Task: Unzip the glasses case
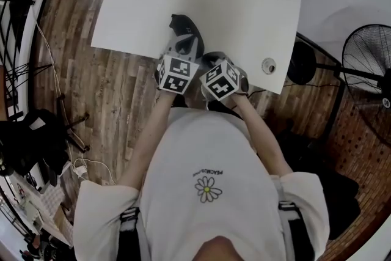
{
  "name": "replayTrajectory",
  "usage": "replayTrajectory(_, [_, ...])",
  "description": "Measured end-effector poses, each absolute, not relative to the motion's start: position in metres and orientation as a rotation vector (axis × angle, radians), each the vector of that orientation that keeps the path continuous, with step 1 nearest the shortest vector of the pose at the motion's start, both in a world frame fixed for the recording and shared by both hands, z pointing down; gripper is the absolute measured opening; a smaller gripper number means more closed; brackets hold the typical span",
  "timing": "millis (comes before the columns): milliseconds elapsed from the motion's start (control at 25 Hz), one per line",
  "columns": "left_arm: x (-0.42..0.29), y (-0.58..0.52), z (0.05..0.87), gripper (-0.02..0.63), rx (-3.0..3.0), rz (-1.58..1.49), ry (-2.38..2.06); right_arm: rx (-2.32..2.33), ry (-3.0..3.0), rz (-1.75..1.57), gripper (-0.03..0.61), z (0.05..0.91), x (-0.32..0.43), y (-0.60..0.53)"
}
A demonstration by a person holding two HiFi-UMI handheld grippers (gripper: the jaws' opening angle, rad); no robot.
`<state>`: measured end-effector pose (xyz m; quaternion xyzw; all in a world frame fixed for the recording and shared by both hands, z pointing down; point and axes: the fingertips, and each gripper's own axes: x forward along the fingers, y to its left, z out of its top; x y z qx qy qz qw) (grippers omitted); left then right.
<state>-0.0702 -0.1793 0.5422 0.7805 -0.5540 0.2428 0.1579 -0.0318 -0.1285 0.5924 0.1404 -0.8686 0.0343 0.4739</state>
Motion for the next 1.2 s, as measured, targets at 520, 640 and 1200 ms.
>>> replayTrajectory(520, [-0.068, -0.180, 0.543, 0.015, 2.212, 0.695, -1.561, 0.184, -2.091, -0.214, 0.006, 0.595, -0.046, -0.185])
replayTrajectory(640, [-0.065, -0.185, 0.544, 0.015, 2.199, 0.688, -1.565, 0.131, -2.089, -0.247, 0.006, 0.595, -0.052, -0.200])
replayTrajectory(1200, [-0.075, -0.189, 0.542, 0.015, 2.187, 0.685, -1.561, 0.202, -2.097, -0.235, 0.006, 0.588, -0.076, -0.235])
